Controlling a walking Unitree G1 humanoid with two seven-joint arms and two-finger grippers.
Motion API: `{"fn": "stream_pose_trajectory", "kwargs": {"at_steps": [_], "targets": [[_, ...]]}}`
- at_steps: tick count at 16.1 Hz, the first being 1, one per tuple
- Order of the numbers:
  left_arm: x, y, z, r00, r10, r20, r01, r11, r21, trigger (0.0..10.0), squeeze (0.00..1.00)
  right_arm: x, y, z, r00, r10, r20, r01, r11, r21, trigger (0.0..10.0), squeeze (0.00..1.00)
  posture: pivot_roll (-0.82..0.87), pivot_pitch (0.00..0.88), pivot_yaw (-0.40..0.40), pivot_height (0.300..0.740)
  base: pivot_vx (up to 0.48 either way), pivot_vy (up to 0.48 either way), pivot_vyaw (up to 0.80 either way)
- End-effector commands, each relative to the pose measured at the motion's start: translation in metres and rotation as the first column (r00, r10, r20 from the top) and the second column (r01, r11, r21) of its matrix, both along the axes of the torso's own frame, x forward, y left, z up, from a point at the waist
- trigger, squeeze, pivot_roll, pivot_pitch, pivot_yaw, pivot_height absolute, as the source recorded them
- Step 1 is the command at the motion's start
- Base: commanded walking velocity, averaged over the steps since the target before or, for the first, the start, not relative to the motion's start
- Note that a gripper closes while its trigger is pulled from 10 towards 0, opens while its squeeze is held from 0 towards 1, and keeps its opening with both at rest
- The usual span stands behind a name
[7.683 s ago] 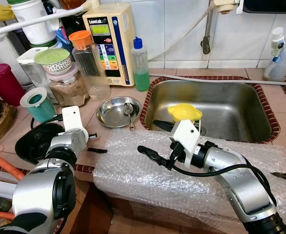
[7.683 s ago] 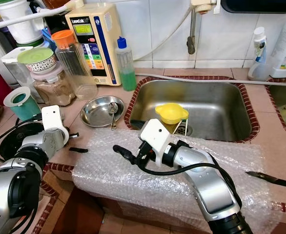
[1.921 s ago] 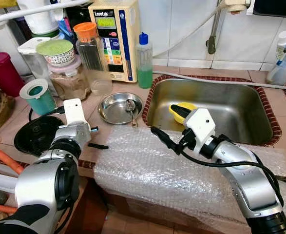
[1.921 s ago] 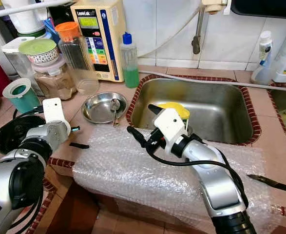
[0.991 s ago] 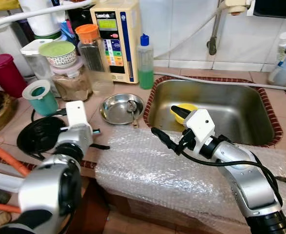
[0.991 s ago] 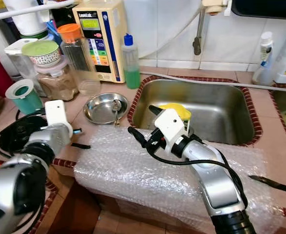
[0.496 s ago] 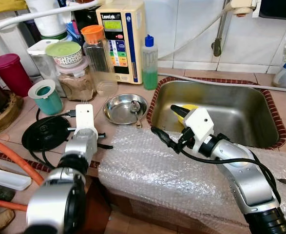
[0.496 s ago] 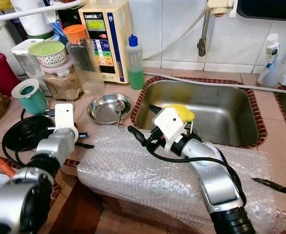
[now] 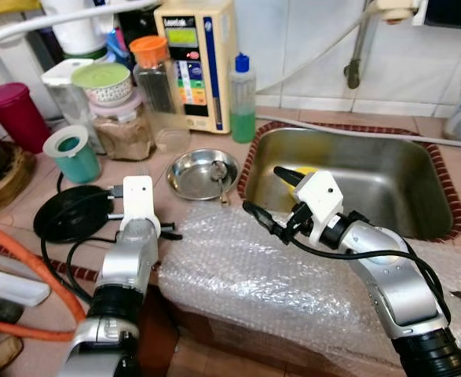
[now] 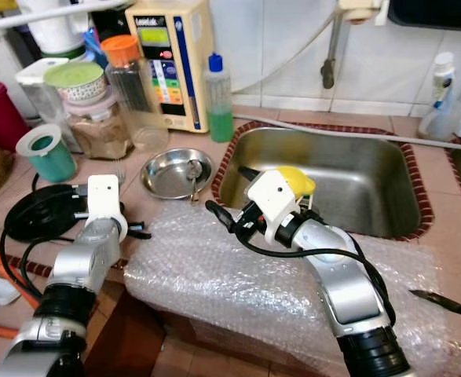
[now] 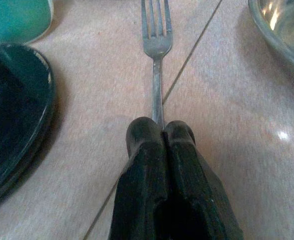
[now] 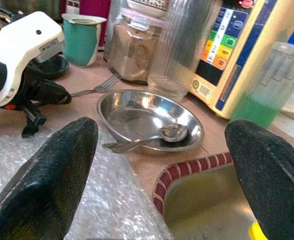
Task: Kitchen organization
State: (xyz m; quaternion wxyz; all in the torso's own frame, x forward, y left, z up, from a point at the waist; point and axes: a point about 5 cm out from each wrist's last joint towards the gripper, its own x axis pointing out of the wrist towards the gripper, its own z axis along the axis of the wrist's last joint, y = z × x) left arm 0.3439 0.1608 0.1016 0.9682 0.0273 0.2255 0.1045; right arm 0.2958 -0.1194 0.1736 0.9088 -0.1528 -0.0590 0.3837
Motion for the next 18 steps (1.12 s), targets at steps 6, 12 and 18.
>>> {"fn": "stream_pose_trajectory", "kwargs": {"at_steps": [6, 12, 18], "targets": [[-0.015, -0.001, 0.000, 0.994, -0.022, 0.103, 0.019, 0.999, 0.035, 0.0, 0.00, 0.004, 0.004, 0.005, 0.999, 0.028, 0.029, -0.027, 1.000, -0.005, 10.0, 0.00, 0.05, 0.000, 0.086, 0.740, 0.000, 0.000, 0.00], [-0.018, 0.003, 0.017, 0.976, -0.052, 0.214, 0.027, 0.993, 0.116, 0.0, 0.00, 0.005, 0.003, 0.006, 0.999, 0.027, 0.032, -0.027, 1.000, -0.010, 10.0, 0.00, 0.05, 0.000, 0.083, 0.740, 0.000, 0.000, 0.00], [-0.015, 0.008, 0.021, 0.964, -0.003, 0.265, -0.013, 0.998, 0.057, 10.0, 0.49, 0.005, 0.002, 0.005, 0.999, 0.027, 0.032, -0.027, 1.000, -0.008, 10.0, 0.00, 0.05, 0.000, 0.084, 0.740, 0.000, 0.000, 0.00]]}}
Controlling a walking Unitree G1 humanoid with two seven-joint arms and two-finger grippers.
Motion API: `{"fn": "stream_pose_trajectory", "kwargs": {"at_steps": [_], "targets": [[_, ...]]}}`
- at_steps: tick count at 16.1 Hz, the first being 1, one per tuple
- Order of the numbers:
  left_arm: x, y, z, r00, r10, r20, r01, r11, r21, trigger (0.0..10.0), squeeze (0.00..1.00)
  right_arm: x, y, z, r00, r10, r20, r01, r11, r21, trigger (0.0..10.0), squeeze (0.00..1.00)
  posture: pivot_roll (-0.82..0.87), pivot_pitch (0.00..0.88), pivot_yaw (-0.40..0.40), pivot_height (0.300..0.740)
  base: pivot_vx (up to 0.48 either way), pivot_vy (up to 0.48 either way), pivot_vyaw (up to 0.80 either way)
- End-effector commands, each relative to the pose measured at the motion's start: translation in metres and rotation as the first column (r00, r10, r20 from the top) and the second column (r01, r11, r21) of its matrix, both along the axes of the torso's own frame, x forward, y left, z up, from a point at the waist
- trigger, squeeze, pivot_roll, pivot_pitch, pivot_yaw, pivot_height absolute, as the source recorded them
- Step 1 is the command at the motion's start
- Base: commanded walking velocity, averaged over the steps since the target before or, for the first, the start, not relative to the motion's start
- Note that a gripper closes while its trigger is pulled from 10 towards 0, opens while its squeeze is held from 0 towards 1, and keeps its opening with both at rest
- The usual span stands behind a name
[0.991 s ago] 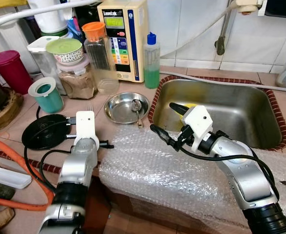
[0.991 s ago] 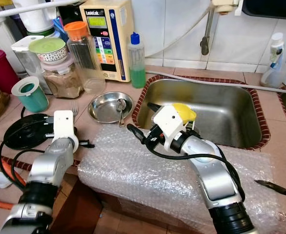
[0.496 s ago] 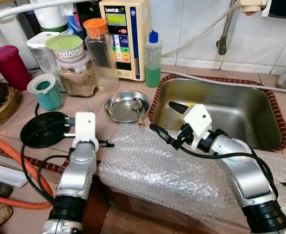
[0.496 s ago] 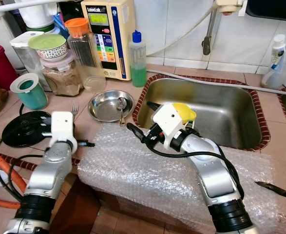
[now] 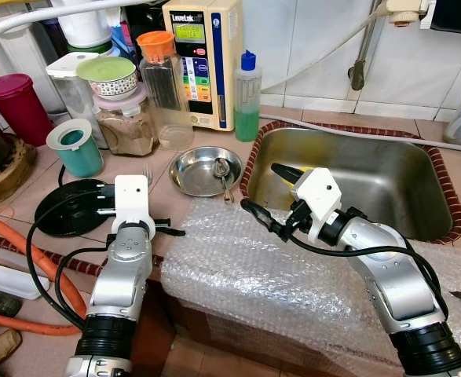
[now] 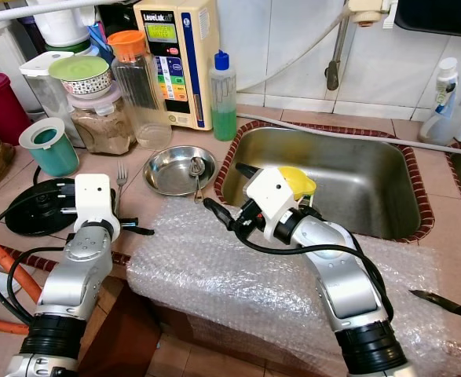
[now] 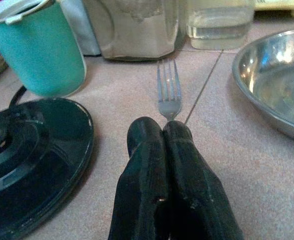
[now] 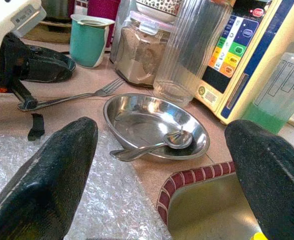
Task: Kitchen organization
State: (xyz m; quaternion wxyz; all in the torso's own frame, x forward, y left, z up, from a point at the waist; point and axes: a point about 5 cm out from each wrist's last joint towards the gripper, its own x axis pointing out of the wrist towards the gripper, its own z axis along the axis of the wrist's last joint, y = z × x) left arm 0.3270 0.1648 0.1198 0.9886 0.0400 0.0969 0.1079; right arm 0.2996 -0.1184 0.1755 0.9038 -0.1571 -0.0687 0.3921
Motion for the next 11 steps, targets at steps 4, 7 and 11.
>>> {"fn": "stream_pose_trajectory", "kwargs": {"at_steps": [4, 7, 11], "targets": [[0.020, 0.004, 0.015, 1.000, 0.005, 0.029, -0.003, 0.999, -0.053, 10.0, 1.00, -0.001, 0.001, 0.003, 1.000, 0.010, 0.011, -0.010, 1.000, -0.005, 10.0, 0.00, 0.03, 0.000, 0.081, 0.740, 0.000, 0.000, 0.00], [0.037, 0.000, 0.021, 1.000, 0.000, 0.006, 0.000, 0.998, -0.064, 10.0, 1.00, -0.002, 0.001, 0.002, 1.000, 0.014, 0.006, -0.014, 1.000, -0.009, 10.0, 0.00, 0.02, 0.000, 0.078, 0.740, 0.000, 0.000, 0.00], [0.053, 0.003, 0.029, 1.000, 0.021, -0.004, -0.021, 0.994, -0.103, 10.0, 1.00, -0.006, -0.001, 0.002, 1.000, 0.009, 0.001, -0.009, 1.000, -0.011, 10.0, 0.00, 0.00, 0.000, 0.086, 0.740, 0.000, 0.000, 0.00]]}}
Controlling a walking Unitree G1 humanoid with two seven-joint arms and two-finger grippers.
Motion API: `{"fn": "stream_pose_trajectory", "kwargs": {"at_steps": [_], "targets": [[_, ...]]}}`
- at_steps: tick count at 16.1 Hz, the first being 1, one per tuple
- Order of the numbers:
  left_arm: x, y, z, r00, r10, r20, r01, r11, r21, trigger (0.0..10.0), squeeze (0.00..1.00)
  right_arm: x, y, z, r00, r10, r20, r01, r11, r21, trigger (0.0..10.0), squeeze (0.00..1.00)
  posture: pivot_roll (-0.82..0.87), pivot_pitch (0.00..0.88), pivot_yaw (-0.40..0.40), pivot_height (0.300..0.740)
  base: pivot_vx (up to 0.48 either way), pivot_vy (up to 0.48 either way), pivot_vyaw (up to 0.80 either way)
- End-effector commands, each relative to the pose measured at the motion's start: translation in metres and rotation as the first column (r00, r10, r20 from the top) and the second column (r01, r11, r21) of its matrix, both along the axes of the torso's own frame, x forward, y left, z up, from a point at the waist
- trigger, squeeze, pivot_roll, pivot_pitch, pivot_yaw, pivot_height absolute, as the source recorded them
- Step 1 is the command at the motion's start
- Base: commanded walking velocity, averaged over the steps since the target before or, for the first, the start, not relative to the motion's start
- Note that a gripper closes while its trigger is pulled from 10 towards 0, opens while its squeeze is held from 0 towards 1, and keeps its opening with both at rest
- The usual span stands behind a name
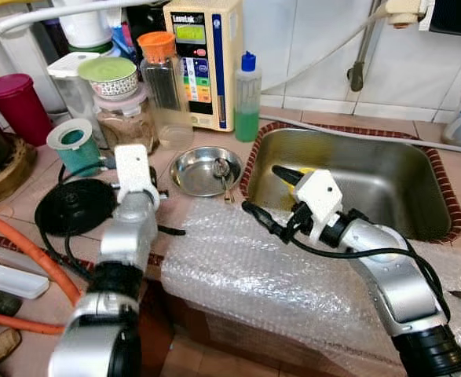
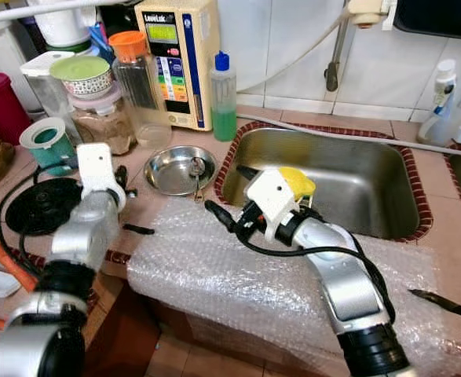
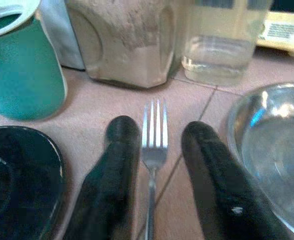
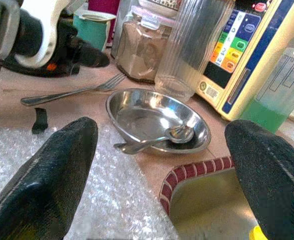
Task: Kitchen organization
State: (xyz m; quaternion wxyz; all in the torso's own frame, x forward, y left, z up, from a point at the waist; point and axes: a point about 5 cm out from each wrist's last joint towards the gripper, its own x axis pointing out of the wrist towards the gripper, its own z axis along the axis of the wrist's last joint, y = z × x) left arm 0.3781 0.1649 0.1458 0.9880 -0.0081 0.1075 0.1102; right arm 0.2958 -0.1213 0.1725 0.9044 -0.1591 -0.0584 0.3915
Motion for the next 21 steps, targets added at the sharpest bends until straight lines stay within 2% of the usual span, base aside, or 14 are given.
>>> {"fn": "stream_pose_trajectory", "kwargs": {"at_steps": [1, 5, 6, 8, 11, 16, 18, 20, 21], "targets": [[0.005, 0.005, 0.005, 1.000, 0.015, 0.010, -0.015, 1.000, -0.009, 10.0, 1.00, -0.003, 0.002, 0.005, 1.000, 0.012, 0.015, -0.012, 1.000, 0.000, 10.0, 0.00, 0.00, 0.000, 0.087, 0.740, 0.000, 0.000, 0.00], [0.013, 0.011, 0.008, 0.999, 0.037, -0.019, -0.038, 0.999, -0.033, 10.0, 1.00, -0.006, 0.000, 0.004, 1.000, 0.008, 0.011, -0.008, 1.000, -0.001, 10.0, 0.00, -0.01, 0.002, 0.088, 0.740, 0.000, 0.000, 0.00], [0.016, 0.010, 0.008, 0.999, 0.023, -0.029, -0.025, 0.997, -0.078, 10.0, 1.00, -0.007, 0.000, 0.004, 1.000, 0.008, 0.009, -0.008, 1.000, -0.002, 10.0, 0.00, -0.01, 0.006, 0.087, 0.740, 0.000, 0.000, 0.00], [0.019, 0.009, 0.007, 0.999, 0.010, -0.049, -0.015, 0.995, -0.102, 10.0, 1.00, -0.008, 0.000, 0.004, 1.000, 0.007, 0.004, -0.007, 1.000, -0.004, 10.0, 0.00, -0.01, 0.007, 0.087, 0.740, 0.000, 0.000, 0.00], [0.020, 0.009, 0.003, 0.997, 0.009, -0.073, -0.020, 0.989, -0.147, 10.0, 1.00, -0.010, 0.000, 0.003, 1.000, 0.006, 0.001, -0.006, 1.000, -0.006, 10.0, 0.00, -0.02, 0.011, 0.091, 0.740, 0.000, 0.000, 0.00], [0.021, 0.012, 0.001, 0.996, 0.007, -0.091, -0.021, 0.988, -0.155, 10.0, 1.00, -0.011, -0.001, 0.002, 1.000, -0.002, -0.003, 0.002, 1.000, -0.011, 10.0, 0.00, -0.03, 0.010, 0.099, 0.740, 0.000, 0.000, 0.00], [0.020, 0.014, -0.003, 0.991, 0.002, -0.131, -0.025, 0.984, -0.175, 10.0, 1.00, -0.011, 0.000, 0.003, 1.000, -0.003, -0.003, 0.003, 1.000, -0.012, 10.0, 0.00, -0.03, 0.009, 0.101, 0.740, 0.000, 0.000, 0.00], [0.018, 0.010, -0.009, 0.986, -0.050, -0.159, 0.012, 0.973, -0.231, 10.0, 1.00, -0.012, 0.001, 0.002, 1.000, -0.003, -0.003, 0.003, 1.000, -0.010, 10.0, 0.00, -0.02, 0.009, 0.105, 0.740, 0.000, 0.000, 0.00], [0.016, 0.011, -0.014, 0.980, -0.051, -0.193, 0.008, 0.975, -0.220, 10.0, 1.00, -0.012, 0.001, 0.002, 1.000, -0.003, -0.003, 0.003, 1.000, -0.010, 10.0, 0.00, -0.02, 0.009, 0.107, 0.740, 0.000, 0.000, 0.00]]}}
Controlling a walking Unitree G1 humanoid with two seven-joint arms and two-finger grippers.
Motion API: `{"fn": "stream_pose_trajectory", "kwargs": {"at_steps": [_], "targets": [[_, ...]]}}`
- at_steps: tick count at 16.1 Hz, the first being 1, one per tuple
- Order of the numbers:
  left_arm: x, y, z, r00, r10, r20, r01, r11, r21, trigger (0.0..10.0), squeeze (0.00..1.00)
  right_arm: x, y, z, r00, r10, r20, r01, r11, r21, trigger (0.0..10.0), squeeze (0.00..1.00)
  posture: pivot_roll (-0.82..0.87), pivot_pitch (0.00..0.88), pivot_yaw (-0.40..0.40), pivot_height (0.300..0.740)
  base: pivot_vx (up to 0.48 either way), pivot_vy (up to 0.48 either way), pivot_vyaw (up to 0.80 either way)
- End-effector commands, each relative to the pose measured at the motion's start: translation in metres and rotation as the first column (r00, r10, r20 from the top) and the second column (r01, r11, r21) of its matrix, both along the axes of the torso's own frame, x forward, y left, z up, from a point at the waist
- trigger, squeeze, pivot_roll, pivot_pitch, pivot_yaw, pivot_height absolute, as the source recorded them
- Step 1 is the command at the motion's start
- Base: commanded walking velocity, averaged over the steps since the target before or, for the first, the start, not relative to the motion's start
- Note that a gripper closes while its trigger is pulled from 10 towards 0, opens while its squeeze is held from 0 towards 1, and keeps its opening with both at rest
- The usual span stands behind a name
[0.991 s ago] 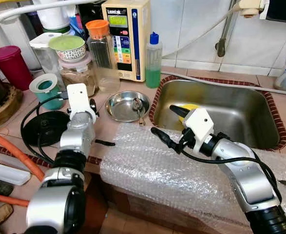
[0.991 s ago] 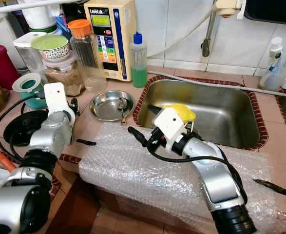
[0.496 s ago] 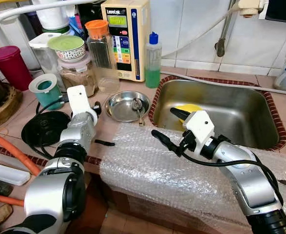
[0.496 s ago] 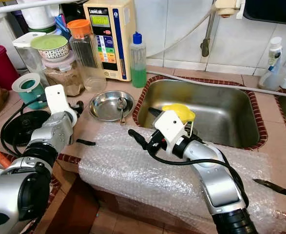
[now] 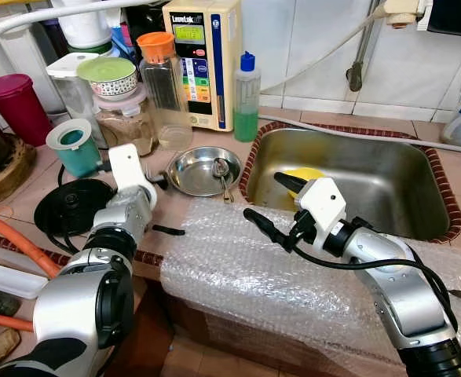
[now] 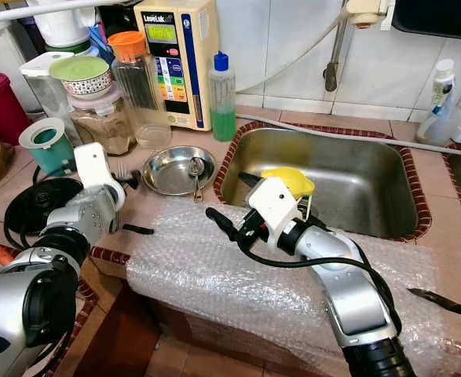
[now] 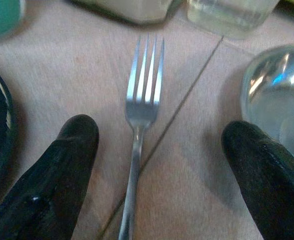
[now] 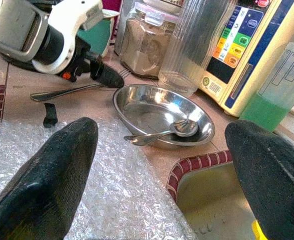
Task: Kitchen organization
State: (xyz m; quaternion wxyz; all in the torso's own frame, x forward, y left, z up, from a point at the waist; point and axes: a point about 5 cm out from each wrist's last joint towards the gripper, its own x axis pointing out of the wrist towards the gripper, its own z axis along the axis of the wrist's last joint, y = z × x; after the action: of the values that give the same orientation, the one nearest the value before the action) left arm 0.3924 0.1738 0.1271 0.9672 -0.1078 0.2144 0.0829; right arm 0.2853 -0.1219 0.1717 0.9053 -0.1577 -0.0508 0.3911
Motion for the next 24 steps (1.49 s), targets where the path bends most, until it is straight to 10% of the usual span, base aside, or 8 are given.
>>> {"fn": "stream_pose_trajectory", "kwargs": {"at_steps": [1, 2, 3, 4, 5, 6, 24], "targets": [[0.001, 0.002, 0.003, 1.000, -0.010, -0.011, 0.010, 1.000, 0.003, 10.0, 0.98, -0.002, 0.002, 0.003, 1.000, 0.001, 0.011, -0.001, 1.000, -0.006, 10.0, 0.00, -0.02, 0.009, 0.108, 0.740, 0.000, 0.000, 0.00], [0.001, 0.002, 0.001, 1.000, -0.008, -0.022, 0.008, 1.000, -0.007, 10.0, 0.67, -0.002, 0.002, 0.003, 1.000, 0.000, 0.011, 0.000, 1.000, -0.005, 10.0, 0.00, -0.02, 0.011, 0.111, 0.740, 0.000, 0.000, 0.00], [-0.001, 0.004, -0.001, 0.999, -0.013, -0.040, 0.014, 1.000, 0.014, 10.0, 0.00, -0.002, 0.001, 0.003, 1.000, -0.004, 0.011, 0.004, 1.000, -0.004, 10.0, 0.00, -0.02, 0.014, 0.114, 0.740, 0.000, 0.000, 0.00], [-0.001, 0.005, -0.002, 0.999, -0.014, -0.044, 0.015, 1.000, 0.012, 10.0, 0.00, -0.002, 0.001, 0.002, 1.000, -0.006, 0.010, 0.006, 1.000, -0.003, 10.0, 0.00, -0.02, 0.014, 0.114, 0.740, 0.000, 0.000, 0.00], [-0.001, 0.007, -0.002, 0.999, -0.011, -0.052, 0.013, 0.999, 0.029, 2.6, 0.00, -0.002, 0.001, 0.002, 1.000, -0.009, 0.010, 0.009, 1.000, -0.002, 10.0, 0.00, -0.02, 0.016, 0.119, 0.740, 0.000, 0.000, 0.00], [-0.001, 0.009, -0.002, 0.999, -0.011, -0.054, 0.012, 1.000, 0.024, 0.2, 0.00, -0.003, 0.000, 0.002, 1.000, -0.012, 0.010, 0.012, 1.000, -0.001, 10.0, 0.00, -0.02, 0.017, 0.122, 0.740, 0.000, 0.000, 0.00], [-0.013, 0.016, -0.023, 0.988, -0.055, -0.144, 0.067, 0.995, 0.076, 0.0, 0.00, -0.004, 0.004, 0.002, 1.000, -0.003, 0.001, 0.003, 1.000, 0.019, 10.0, 0.00, -0.02, 0.010, 0.140, 0.740, 0.000, 0.000, 0.00]]}}
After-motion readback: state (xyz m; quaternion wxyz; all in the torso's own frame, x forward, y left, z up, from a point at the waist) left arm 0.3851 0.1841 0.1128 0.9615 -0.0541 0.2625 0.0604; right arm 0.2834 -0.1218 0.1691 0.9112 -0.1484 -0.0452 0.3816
